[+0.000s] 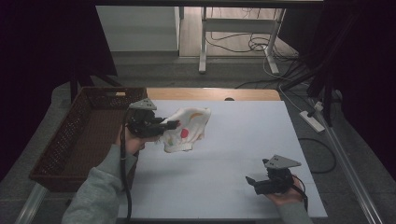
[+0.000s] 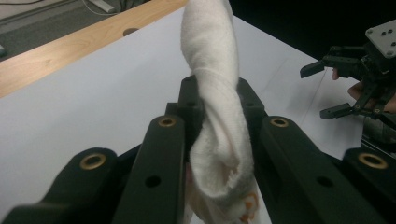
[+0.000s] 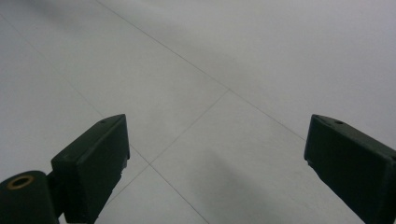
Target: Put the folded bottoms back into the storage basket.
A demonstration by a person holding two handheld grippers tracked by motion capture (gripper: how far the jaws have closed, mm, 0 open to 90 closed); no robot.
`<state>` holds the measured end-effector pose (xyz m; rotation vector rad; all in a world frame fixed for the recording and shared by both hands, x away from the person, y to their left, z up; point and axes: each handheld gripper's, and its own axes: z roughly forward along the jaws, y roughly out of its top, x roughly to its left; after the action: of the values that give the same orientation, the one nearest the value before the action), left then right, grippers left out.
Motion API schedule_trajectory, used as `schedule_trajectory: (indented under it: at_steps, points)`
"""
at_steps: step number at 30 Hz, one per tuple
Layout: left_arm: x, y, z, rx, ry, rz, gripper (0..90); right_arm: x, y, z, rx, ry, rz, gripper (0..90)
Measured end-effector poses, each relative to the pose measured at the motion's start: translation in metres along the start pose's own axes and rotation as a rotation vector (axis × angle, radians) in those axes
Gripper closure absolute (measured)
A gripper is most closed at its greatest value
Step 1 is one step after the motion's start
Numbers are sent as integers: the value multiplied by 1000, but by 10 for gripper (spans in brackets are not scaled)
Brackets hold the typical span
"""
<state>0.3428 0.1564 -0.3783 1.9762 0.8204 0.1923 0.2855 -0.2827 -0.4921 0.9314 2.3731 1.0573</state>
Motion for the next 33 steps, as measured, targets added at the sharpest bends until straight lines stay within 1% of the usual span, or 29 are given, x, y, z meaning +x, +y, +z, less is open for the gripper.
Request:
schedule_trajectory:
  at_steps: [11,33]
  points:
    - [3,-7,-12,-24,5,-9,771,0,0,1,4,1,3,70]
    - [10,-16,-40,-54,38,-30,771,-2,-1,1,7,-4,13,70]
